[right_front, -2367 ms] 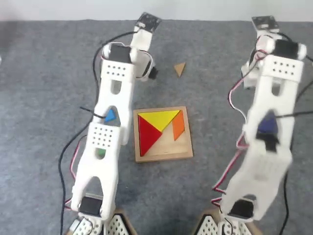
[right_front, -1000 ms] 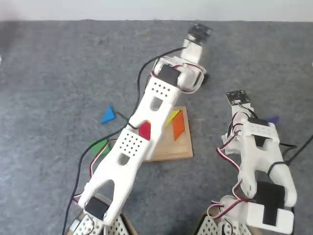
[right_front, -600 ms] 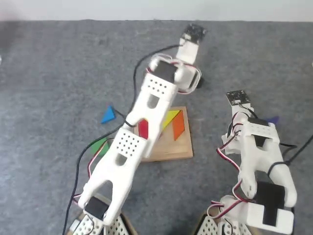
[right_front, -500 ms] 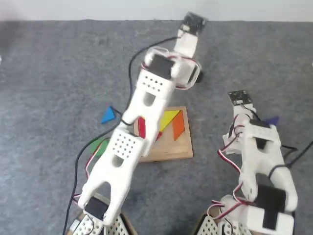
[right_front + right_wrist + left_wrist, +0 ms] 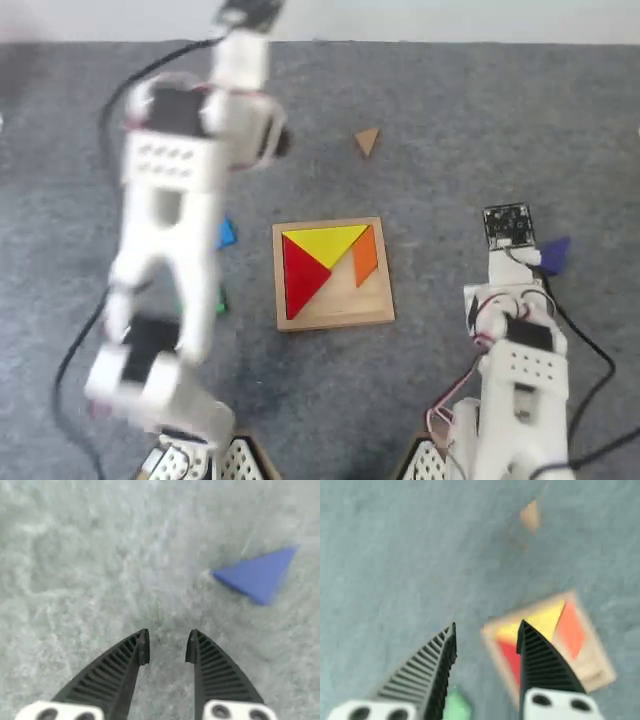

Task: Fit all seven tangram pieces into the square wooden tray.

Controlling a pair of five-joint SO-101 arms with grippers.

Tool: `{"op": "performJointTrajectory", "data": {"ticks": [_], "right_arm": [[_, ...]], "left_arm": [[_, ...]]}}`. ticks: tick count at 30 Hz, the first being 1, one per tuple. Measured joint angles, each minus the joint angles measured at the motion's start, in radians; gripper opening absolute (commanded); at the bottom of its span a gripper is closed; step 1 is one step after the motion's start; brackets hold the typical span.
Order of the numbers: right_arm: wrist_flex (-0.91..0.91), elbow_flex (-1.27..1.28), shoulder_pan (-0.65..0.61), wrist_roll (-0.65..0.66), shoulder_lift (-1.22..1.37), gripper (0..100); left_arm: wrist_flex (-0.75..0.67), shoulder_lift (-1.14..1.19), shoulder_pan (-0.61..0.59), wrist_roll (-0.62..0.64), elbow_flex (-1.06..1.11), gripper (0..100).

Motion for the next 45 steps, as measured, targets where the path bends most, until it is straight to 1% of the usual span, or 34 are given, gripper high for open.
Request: {"op": "performJointTrajectory", "data": {"ticks": [5,8,11,13,16,18,20,24,28,45], "right_arm": [[0.002,0.075,-0.058,0.000,-0.058,14.7],[0.005,0.092,-0.066,0.000,-0.060,14.7],[0.005,0.107,-0.064,-0.002,-0.072,14.8],[0.005,0.123,-0.066,-0.002,-0.072,14.8],[0.005,0.152,-0.068,-0.002,-0.074,14.8],[0.005,0.181,-0.068,-0.002,-0.074,14.8],[0.005,0.186,-0.066,-0.002,-0.075,14.9],[0.005,0.187,-0.069,-0.002,-0.075,14.9],[0.005,0.187,-0.068,-0.002,-0.075,14.8],[0.005,0.187,-0.068,-0.002,-0.075,14.8]], "left_arm": [[-0.224,-0.321,-0.144,-0.086,0.552,19],[-0.397,-0.420,-0.227,-0.141,0.878,19],[-0.603,-0.485,-0.287,-0.176,1.151,19],[-0.749,-0.512,-0.316,-0.181,1.283,19],[-0.964,-0.534,-0.310,-0.183,1.432,19],[-1.065,-0.539,-0.313,-0.183,1.501,19],[-1.132,-0.540,-0.313,-0.183,1.547,18],[-1.221,-0.540,-0.313,-0.184,1.619,18],[-1.264,-0.540,-0.313,-0.184,1.653,18],[-1.274,-0.548,-0.313,-0.184,1.688,19]]}}
